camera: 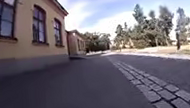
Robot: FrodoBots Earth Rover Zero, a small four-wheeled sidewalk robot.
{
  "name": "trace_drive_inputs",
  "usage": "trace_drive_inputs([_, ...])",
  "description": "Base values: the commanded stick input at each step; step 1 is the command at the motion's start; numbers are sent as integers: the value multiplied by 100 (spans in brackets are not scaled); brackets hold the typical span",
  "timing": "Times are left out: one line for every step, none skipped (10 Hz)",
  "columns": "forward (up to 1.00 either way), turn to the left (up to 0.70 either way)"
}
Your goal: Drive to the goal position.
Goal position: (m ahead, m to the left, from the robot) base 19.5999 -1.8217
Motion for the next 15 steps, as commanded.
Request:
trace_drive_inputs([70, 0])
trace_drive_inputs([70, 0])
trace_drive_inputs([70, 0])
trace_drive_inputs([70, 0])
trace_drive_inputs([70, 0])
trace_drive_inputs([70, 0])
trace_drive_inputs([70, 0])
trace_drive_inputs([70, 0])
trace_drive_inputs([70, 0])
trace_drive_inputs([70, 0])
trace_drive_inputs([70, 0])
trace_drive_inputs([70, 0])
trace_drive_inputs([70, 0])
trace_drive_inputs([70, 0])
trace_drive_inputs([70, 0])
